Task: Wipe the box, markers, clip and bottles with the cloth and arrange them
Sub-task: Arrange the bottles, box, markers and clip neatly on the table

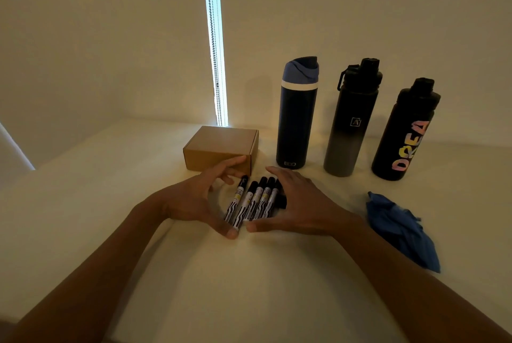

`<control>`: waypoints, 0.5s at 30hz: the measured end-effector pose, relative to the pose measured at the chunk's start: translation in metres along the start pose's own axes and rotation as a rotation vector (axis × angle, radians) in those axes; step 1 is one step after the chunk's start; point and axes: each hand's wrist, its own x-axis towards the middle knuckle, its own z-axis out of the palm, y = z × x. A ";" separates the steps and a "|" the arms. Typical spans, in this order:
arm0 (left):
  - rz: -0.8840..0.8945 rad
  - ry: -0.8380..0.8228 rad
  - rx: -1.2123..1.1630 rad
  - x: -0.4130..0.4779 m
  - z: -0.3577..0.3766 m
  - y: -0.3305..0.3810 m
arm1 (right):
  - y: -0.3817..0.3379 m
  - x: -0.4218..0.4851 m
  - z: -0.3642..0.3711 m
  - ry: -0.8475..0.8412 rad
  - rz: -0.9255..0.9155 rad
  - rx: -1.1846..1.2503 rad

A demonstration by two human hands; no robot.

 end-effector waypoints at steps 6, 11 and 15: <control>0.095 0.227 0.031 -0.002 0.014 0.033 | 0.006 -0.012 -0.019 0.156 -0.066 0.097; 0.200 0.337 0.065 0.012 0.027 0.061 | 0.014 -0.029 -0.032 0.278 -0.041 0.119; 0.219 0.315 -0.146 0.024 0.039 0.075 | 0.030 -0.047 -0.045 0.387 -0.015 0.042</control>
